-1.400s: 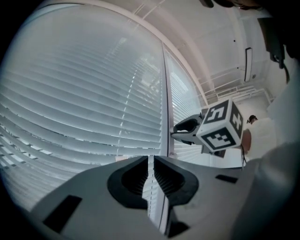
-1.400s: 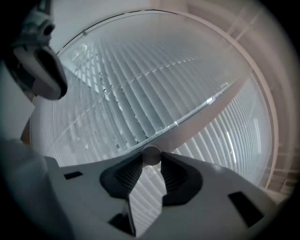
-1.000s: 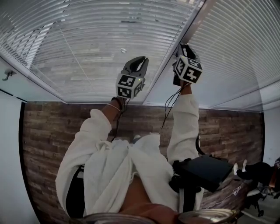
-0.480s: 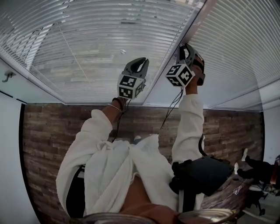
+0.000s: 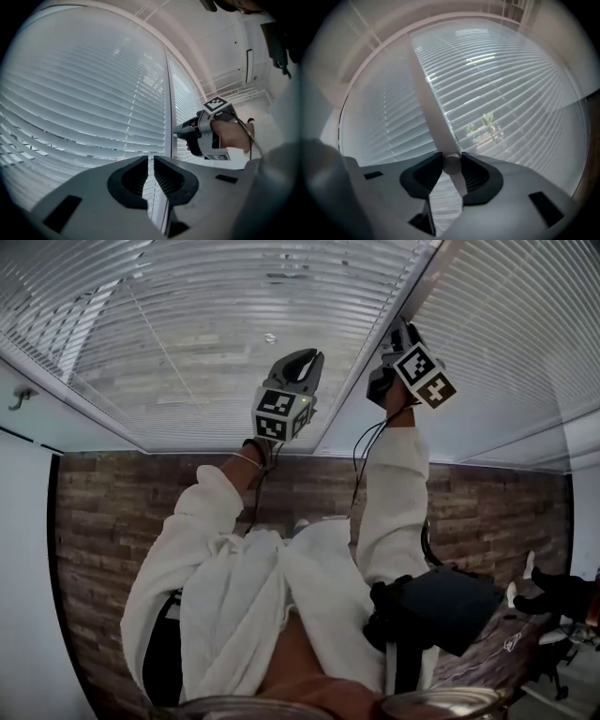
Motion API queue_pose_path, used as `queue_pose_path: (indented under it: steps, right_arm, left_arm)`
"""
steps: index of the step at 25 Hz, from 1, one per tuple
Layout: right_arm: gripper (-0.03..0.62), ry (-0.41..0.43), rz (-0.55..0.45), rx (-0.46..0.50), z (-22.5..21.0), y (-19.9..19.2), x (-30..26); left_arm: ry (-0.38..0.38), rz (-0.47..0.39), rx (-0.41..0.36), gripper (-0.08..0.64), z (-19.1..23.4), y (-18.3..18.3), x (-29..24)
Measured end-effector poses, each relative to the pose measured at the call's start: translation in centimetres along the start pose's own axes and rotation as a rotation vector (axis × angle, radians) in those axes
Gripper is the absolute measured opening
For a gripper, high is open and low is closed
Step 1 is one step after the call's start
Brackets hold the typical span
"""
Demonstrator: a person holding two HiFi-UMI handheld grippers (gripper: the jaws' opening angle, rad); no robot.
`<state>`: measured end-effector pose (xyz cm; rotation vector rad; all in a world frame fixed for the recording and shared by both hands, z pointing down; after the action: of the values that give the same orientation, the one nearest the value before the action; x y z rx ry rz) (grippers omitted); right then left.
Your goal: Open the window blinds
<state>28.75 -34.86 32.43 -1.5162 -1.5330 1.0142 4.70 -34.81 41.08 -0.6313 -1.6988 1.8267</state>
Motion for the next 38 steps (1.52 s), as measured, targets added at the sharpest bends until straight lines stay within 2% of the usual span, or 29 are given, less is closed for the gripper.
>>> queue_pose_path:
  steps: [2,4,6,9,11,12,13,14,15,19,23,24,25,27,34,38]
  right_arm:
    - [0.124,-0.021,0.008,0.076,0.2,0.0,0.0]
    - [0.124,-0.036,0.017,0.197,0.4,0.1,0.0]
    - [0.124,-0.07,0.025,0.414,1.0,0.1,0.1]
    - [0.123,-0.134,0.04,0.835,2.6,-0.4,0.2]
    - [0.123,-0.159,0.045,1.08,3.3,-1.0,0.1]
    - [0.123,-0.164,0.043,1.159,3.4,-1.2,0.0]
    - [0.124,-0.163,0.036,1.193,3.4,-1.4,0.0]
    - [0.124,-0.156,0.025,1.177,3.3,-1.4,0.0]
    - [0.124,-0.145,0.013,1.115,3.0,-1.4,0.0]
    - [0.124,-0.104,0.0,0.7,1.7,-1.1,0.2]
    - [0.124,-0.071,0.002,0.328,1.0,-0.5,0.0]
    - [0.124,-0.059,-0.002,0.26,0.9,-0.5,0.0]
    - [0.124,-0.053,-0.004,0.234,0.8,-0.6,0.0]
    - [0.124,-0.061,0.003,0.296,0.8,-0.6,0.0]
    - [0.124,-0.122,0.02,0.702,1.9,-0.8,0.0]
    - [0.124,-0.133,0.014,0.817,2.4,-1.1,0.1]
  left_arm:
    - [-0.003,-0.004,0.002,0.025,-0.1,-0.1,0.0]
    - [-0.006,0.007,-0.001,0.025,-0.3,-0.3,0.0]
    - [-0.009,0.015,-0.001,0.025,-0.5,-0.5,-0.1]
    - [-0.011,0.021,-0.01,0.025,-0.6,-0.7,-0.3]
    - [-0.014,0.029,-0.016,0.025,-0.7,-0.8,-0.4]
    - [-0.016,0.03,-0.017,0.025,-0.7,-0.9,-0.5]
    - [-0.017,0.029,-0.018,0.025,-0.8,-0.8,-0.6]
    - [-0.018,0.027,-0.019,0.025,-0.9,-0.9,-0.7]
    - [-0.018,0.026,-0.02,0.025,-0.9,-0.9,-0.8]
    - [-0.02,0.025,-0.021,0.025,-1.0,-0.9,-1.0]
    - [-0.021,0.018,-0.022,0.025,-1.1,-0.5,-1.1]
    - [-0.021,0.018,-0.021,0.025,-1.1,-0.5,-1.1]
    - [-0.022,0.019,-0.02,0.025,-1.1,-0.5,-1.1]
    - [-0.026,0.018,-0.02,0.025,-1.2,-0.6,-1.1]
    - [-0.02,0.021,-0.018,0.025,-1.3,-0.7,-1.1]
    - [-0.016,0.03,-0.02,0.025,-1.2,-1.0,-1.1]
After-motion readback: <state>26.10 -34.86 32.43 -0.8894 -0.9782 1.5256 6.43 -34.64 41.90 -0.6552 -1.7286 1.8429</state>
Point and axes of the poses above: the fingertips, and each gripper's own axes: x backward along the fingers, z to its left, y out of its top, the point moved 10 cm from there along x, backward along the fingers, and after that the axes turned 2 degrees about z, right-handed, at the moved point
